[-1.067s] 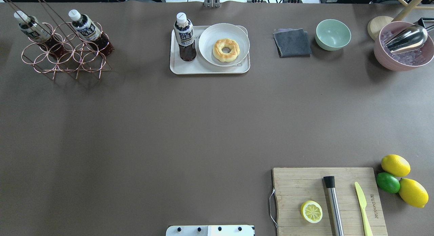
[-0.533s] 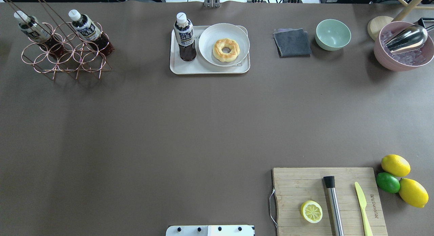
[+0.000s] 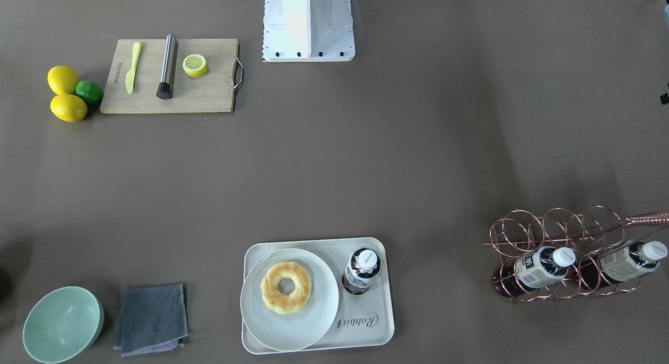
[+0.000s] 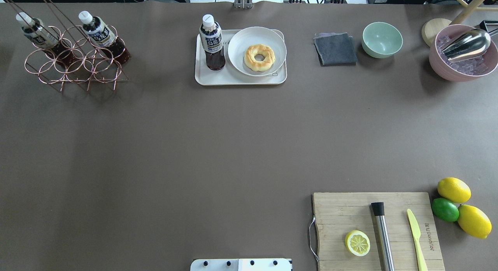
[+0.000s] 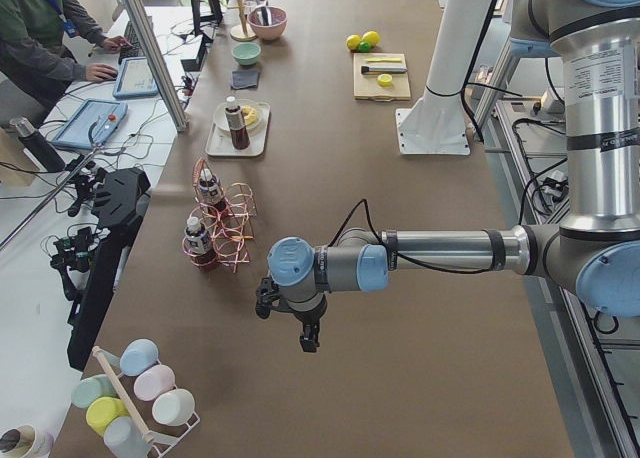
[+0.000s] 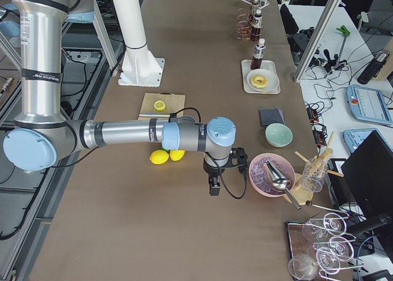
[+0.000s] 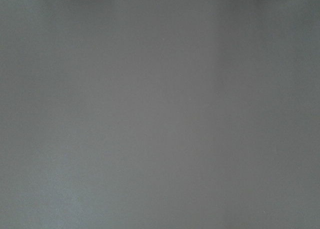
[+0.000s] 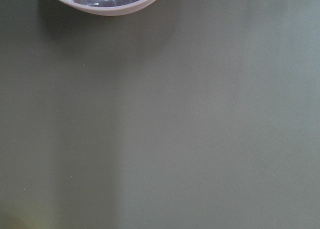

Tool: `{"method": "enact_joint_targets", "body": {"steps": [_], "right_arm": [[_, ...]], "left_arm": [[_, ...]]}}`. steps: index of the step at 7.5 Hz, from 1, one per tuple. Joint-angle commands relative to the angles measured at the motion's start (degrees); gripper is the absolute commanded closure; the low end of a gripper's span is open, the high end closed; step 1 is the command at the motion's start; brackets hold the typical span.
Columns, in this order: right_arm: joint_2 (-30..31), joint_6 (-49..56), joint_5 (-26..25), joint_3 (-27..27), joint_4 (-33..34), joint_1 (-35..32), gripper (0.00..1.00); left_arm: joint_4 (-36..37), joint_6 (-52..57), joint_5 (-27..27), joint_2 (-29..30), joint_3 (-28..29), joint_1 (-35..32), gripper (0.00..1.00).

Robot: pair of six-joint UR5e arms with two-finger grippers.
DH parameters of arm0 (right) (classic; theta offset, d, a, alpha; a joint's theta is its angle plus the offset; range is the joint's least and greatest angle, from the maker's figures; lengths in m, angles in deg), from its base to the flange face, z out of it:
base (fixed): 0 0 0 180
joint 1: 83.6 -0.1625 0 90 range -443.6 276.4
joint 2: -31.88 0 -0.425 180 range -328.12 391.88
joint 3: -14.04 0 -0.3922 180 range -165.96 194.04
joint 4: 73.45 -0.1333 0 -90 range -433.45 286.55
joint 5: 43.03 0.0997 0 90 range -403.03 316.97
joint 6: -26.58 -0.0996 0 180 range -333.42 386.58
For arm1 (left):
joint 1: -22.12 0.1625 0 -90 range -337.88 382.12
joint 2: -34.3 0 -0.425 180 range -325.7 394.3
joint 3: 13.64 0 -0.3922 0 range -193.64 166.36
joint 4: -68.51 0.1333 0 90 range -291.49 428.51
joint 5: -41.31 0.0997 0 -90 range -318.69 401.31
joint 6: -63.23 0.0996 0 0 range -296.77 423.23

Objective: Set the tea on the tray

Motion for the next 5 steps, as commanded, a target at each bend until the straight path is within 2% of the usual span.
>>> {"method": "enact_joint_targets", "body": {"steps": [1, 2, 4, 5], "right_arm": [[-0.1, 0.2, 1.6, -0.6, 0.0, 0.9, 0.0], [-0.1, 0.3, 4.2, -1.1, 0.1, 1.2, 0.0], [-0.1, 0.6, 4.0, -2.3, 0.0, 1.7, 0.0], [-0.2, 0.4, 3.9, -1.8, -0.3, 1.7, 0.0]], "left_arm": [[-0.3, 0.1, 0.0, 0.1, 0.0, 0.2, 0.02], [-1.4, 0.1, 0.1, 0.3, -0.2, 0.1, 0.02], [-1.7, 0.0, 1.4, 0.3, -0.6, 0.1, 0.02], [-1.7, 0.0, 4.1, 0.4, -0.8, 0.1, 0.02]]}}
